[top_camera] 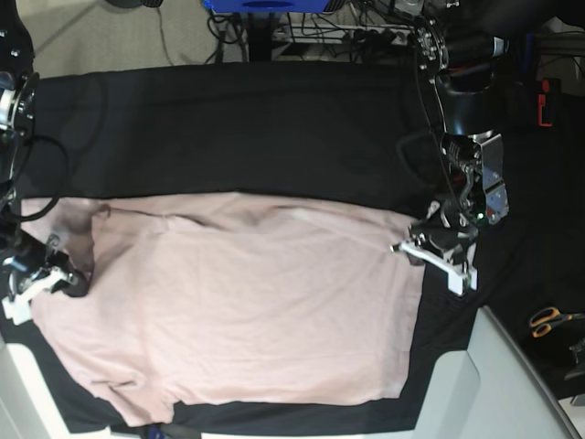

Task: Fold the T-shirt properly
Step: 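Drag the shoulder edge toward the hem with both grippers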

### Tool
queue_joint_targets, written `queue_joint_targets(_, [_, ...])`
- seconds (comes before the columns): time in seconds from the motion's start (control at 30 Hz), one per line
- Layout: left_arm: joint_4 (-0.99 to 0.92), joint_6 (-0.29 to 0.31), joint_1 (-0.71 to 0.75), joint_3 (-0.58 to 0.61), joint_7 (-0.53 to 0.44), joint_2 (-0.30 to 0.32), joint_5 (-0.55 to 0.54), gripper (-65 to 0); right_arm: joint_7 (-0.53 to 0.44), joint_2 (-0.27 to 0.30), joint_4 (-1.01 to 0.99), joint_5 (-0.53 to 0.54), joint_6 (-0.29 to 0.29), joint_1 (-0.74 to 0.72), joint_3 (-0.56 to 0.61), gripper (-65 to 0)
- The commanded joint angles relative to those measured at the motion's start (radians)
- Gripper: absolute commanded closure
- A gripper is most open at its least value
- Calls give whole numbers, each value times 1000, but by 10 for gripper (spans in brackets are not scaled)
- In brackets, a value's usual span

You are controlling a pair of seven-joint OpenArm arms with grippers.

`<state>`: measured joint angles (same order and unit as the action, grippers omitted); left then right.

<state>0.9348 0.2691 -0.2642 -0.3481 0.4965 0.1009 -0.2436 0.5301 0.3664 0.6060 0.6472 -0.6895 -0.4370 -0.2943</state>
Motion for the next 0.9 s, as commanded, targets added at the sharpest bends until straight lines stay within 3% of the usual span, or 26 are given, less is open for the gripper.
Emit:
queue_joint_targets(0.0, [7,5,-20,-1,-23,7,-12,0,-32,21,13,20,-9,-29,0,-6])
queue_joint_targets(0.33, [-26,5,-56,-3,-46,9,-12,0,-126,21,15,20,-9,-44,2,-6])
queue_joint_targets(0.7, [-32,5,-77,-6,-94,26,-12,0,-126,13,15,16,-9,-95,5,-6])
queue_joint_targets(0.87, [-49,5,-102,-4,-95,36,-12,0,-126,10,13,-8,-9,-121,106,-5])
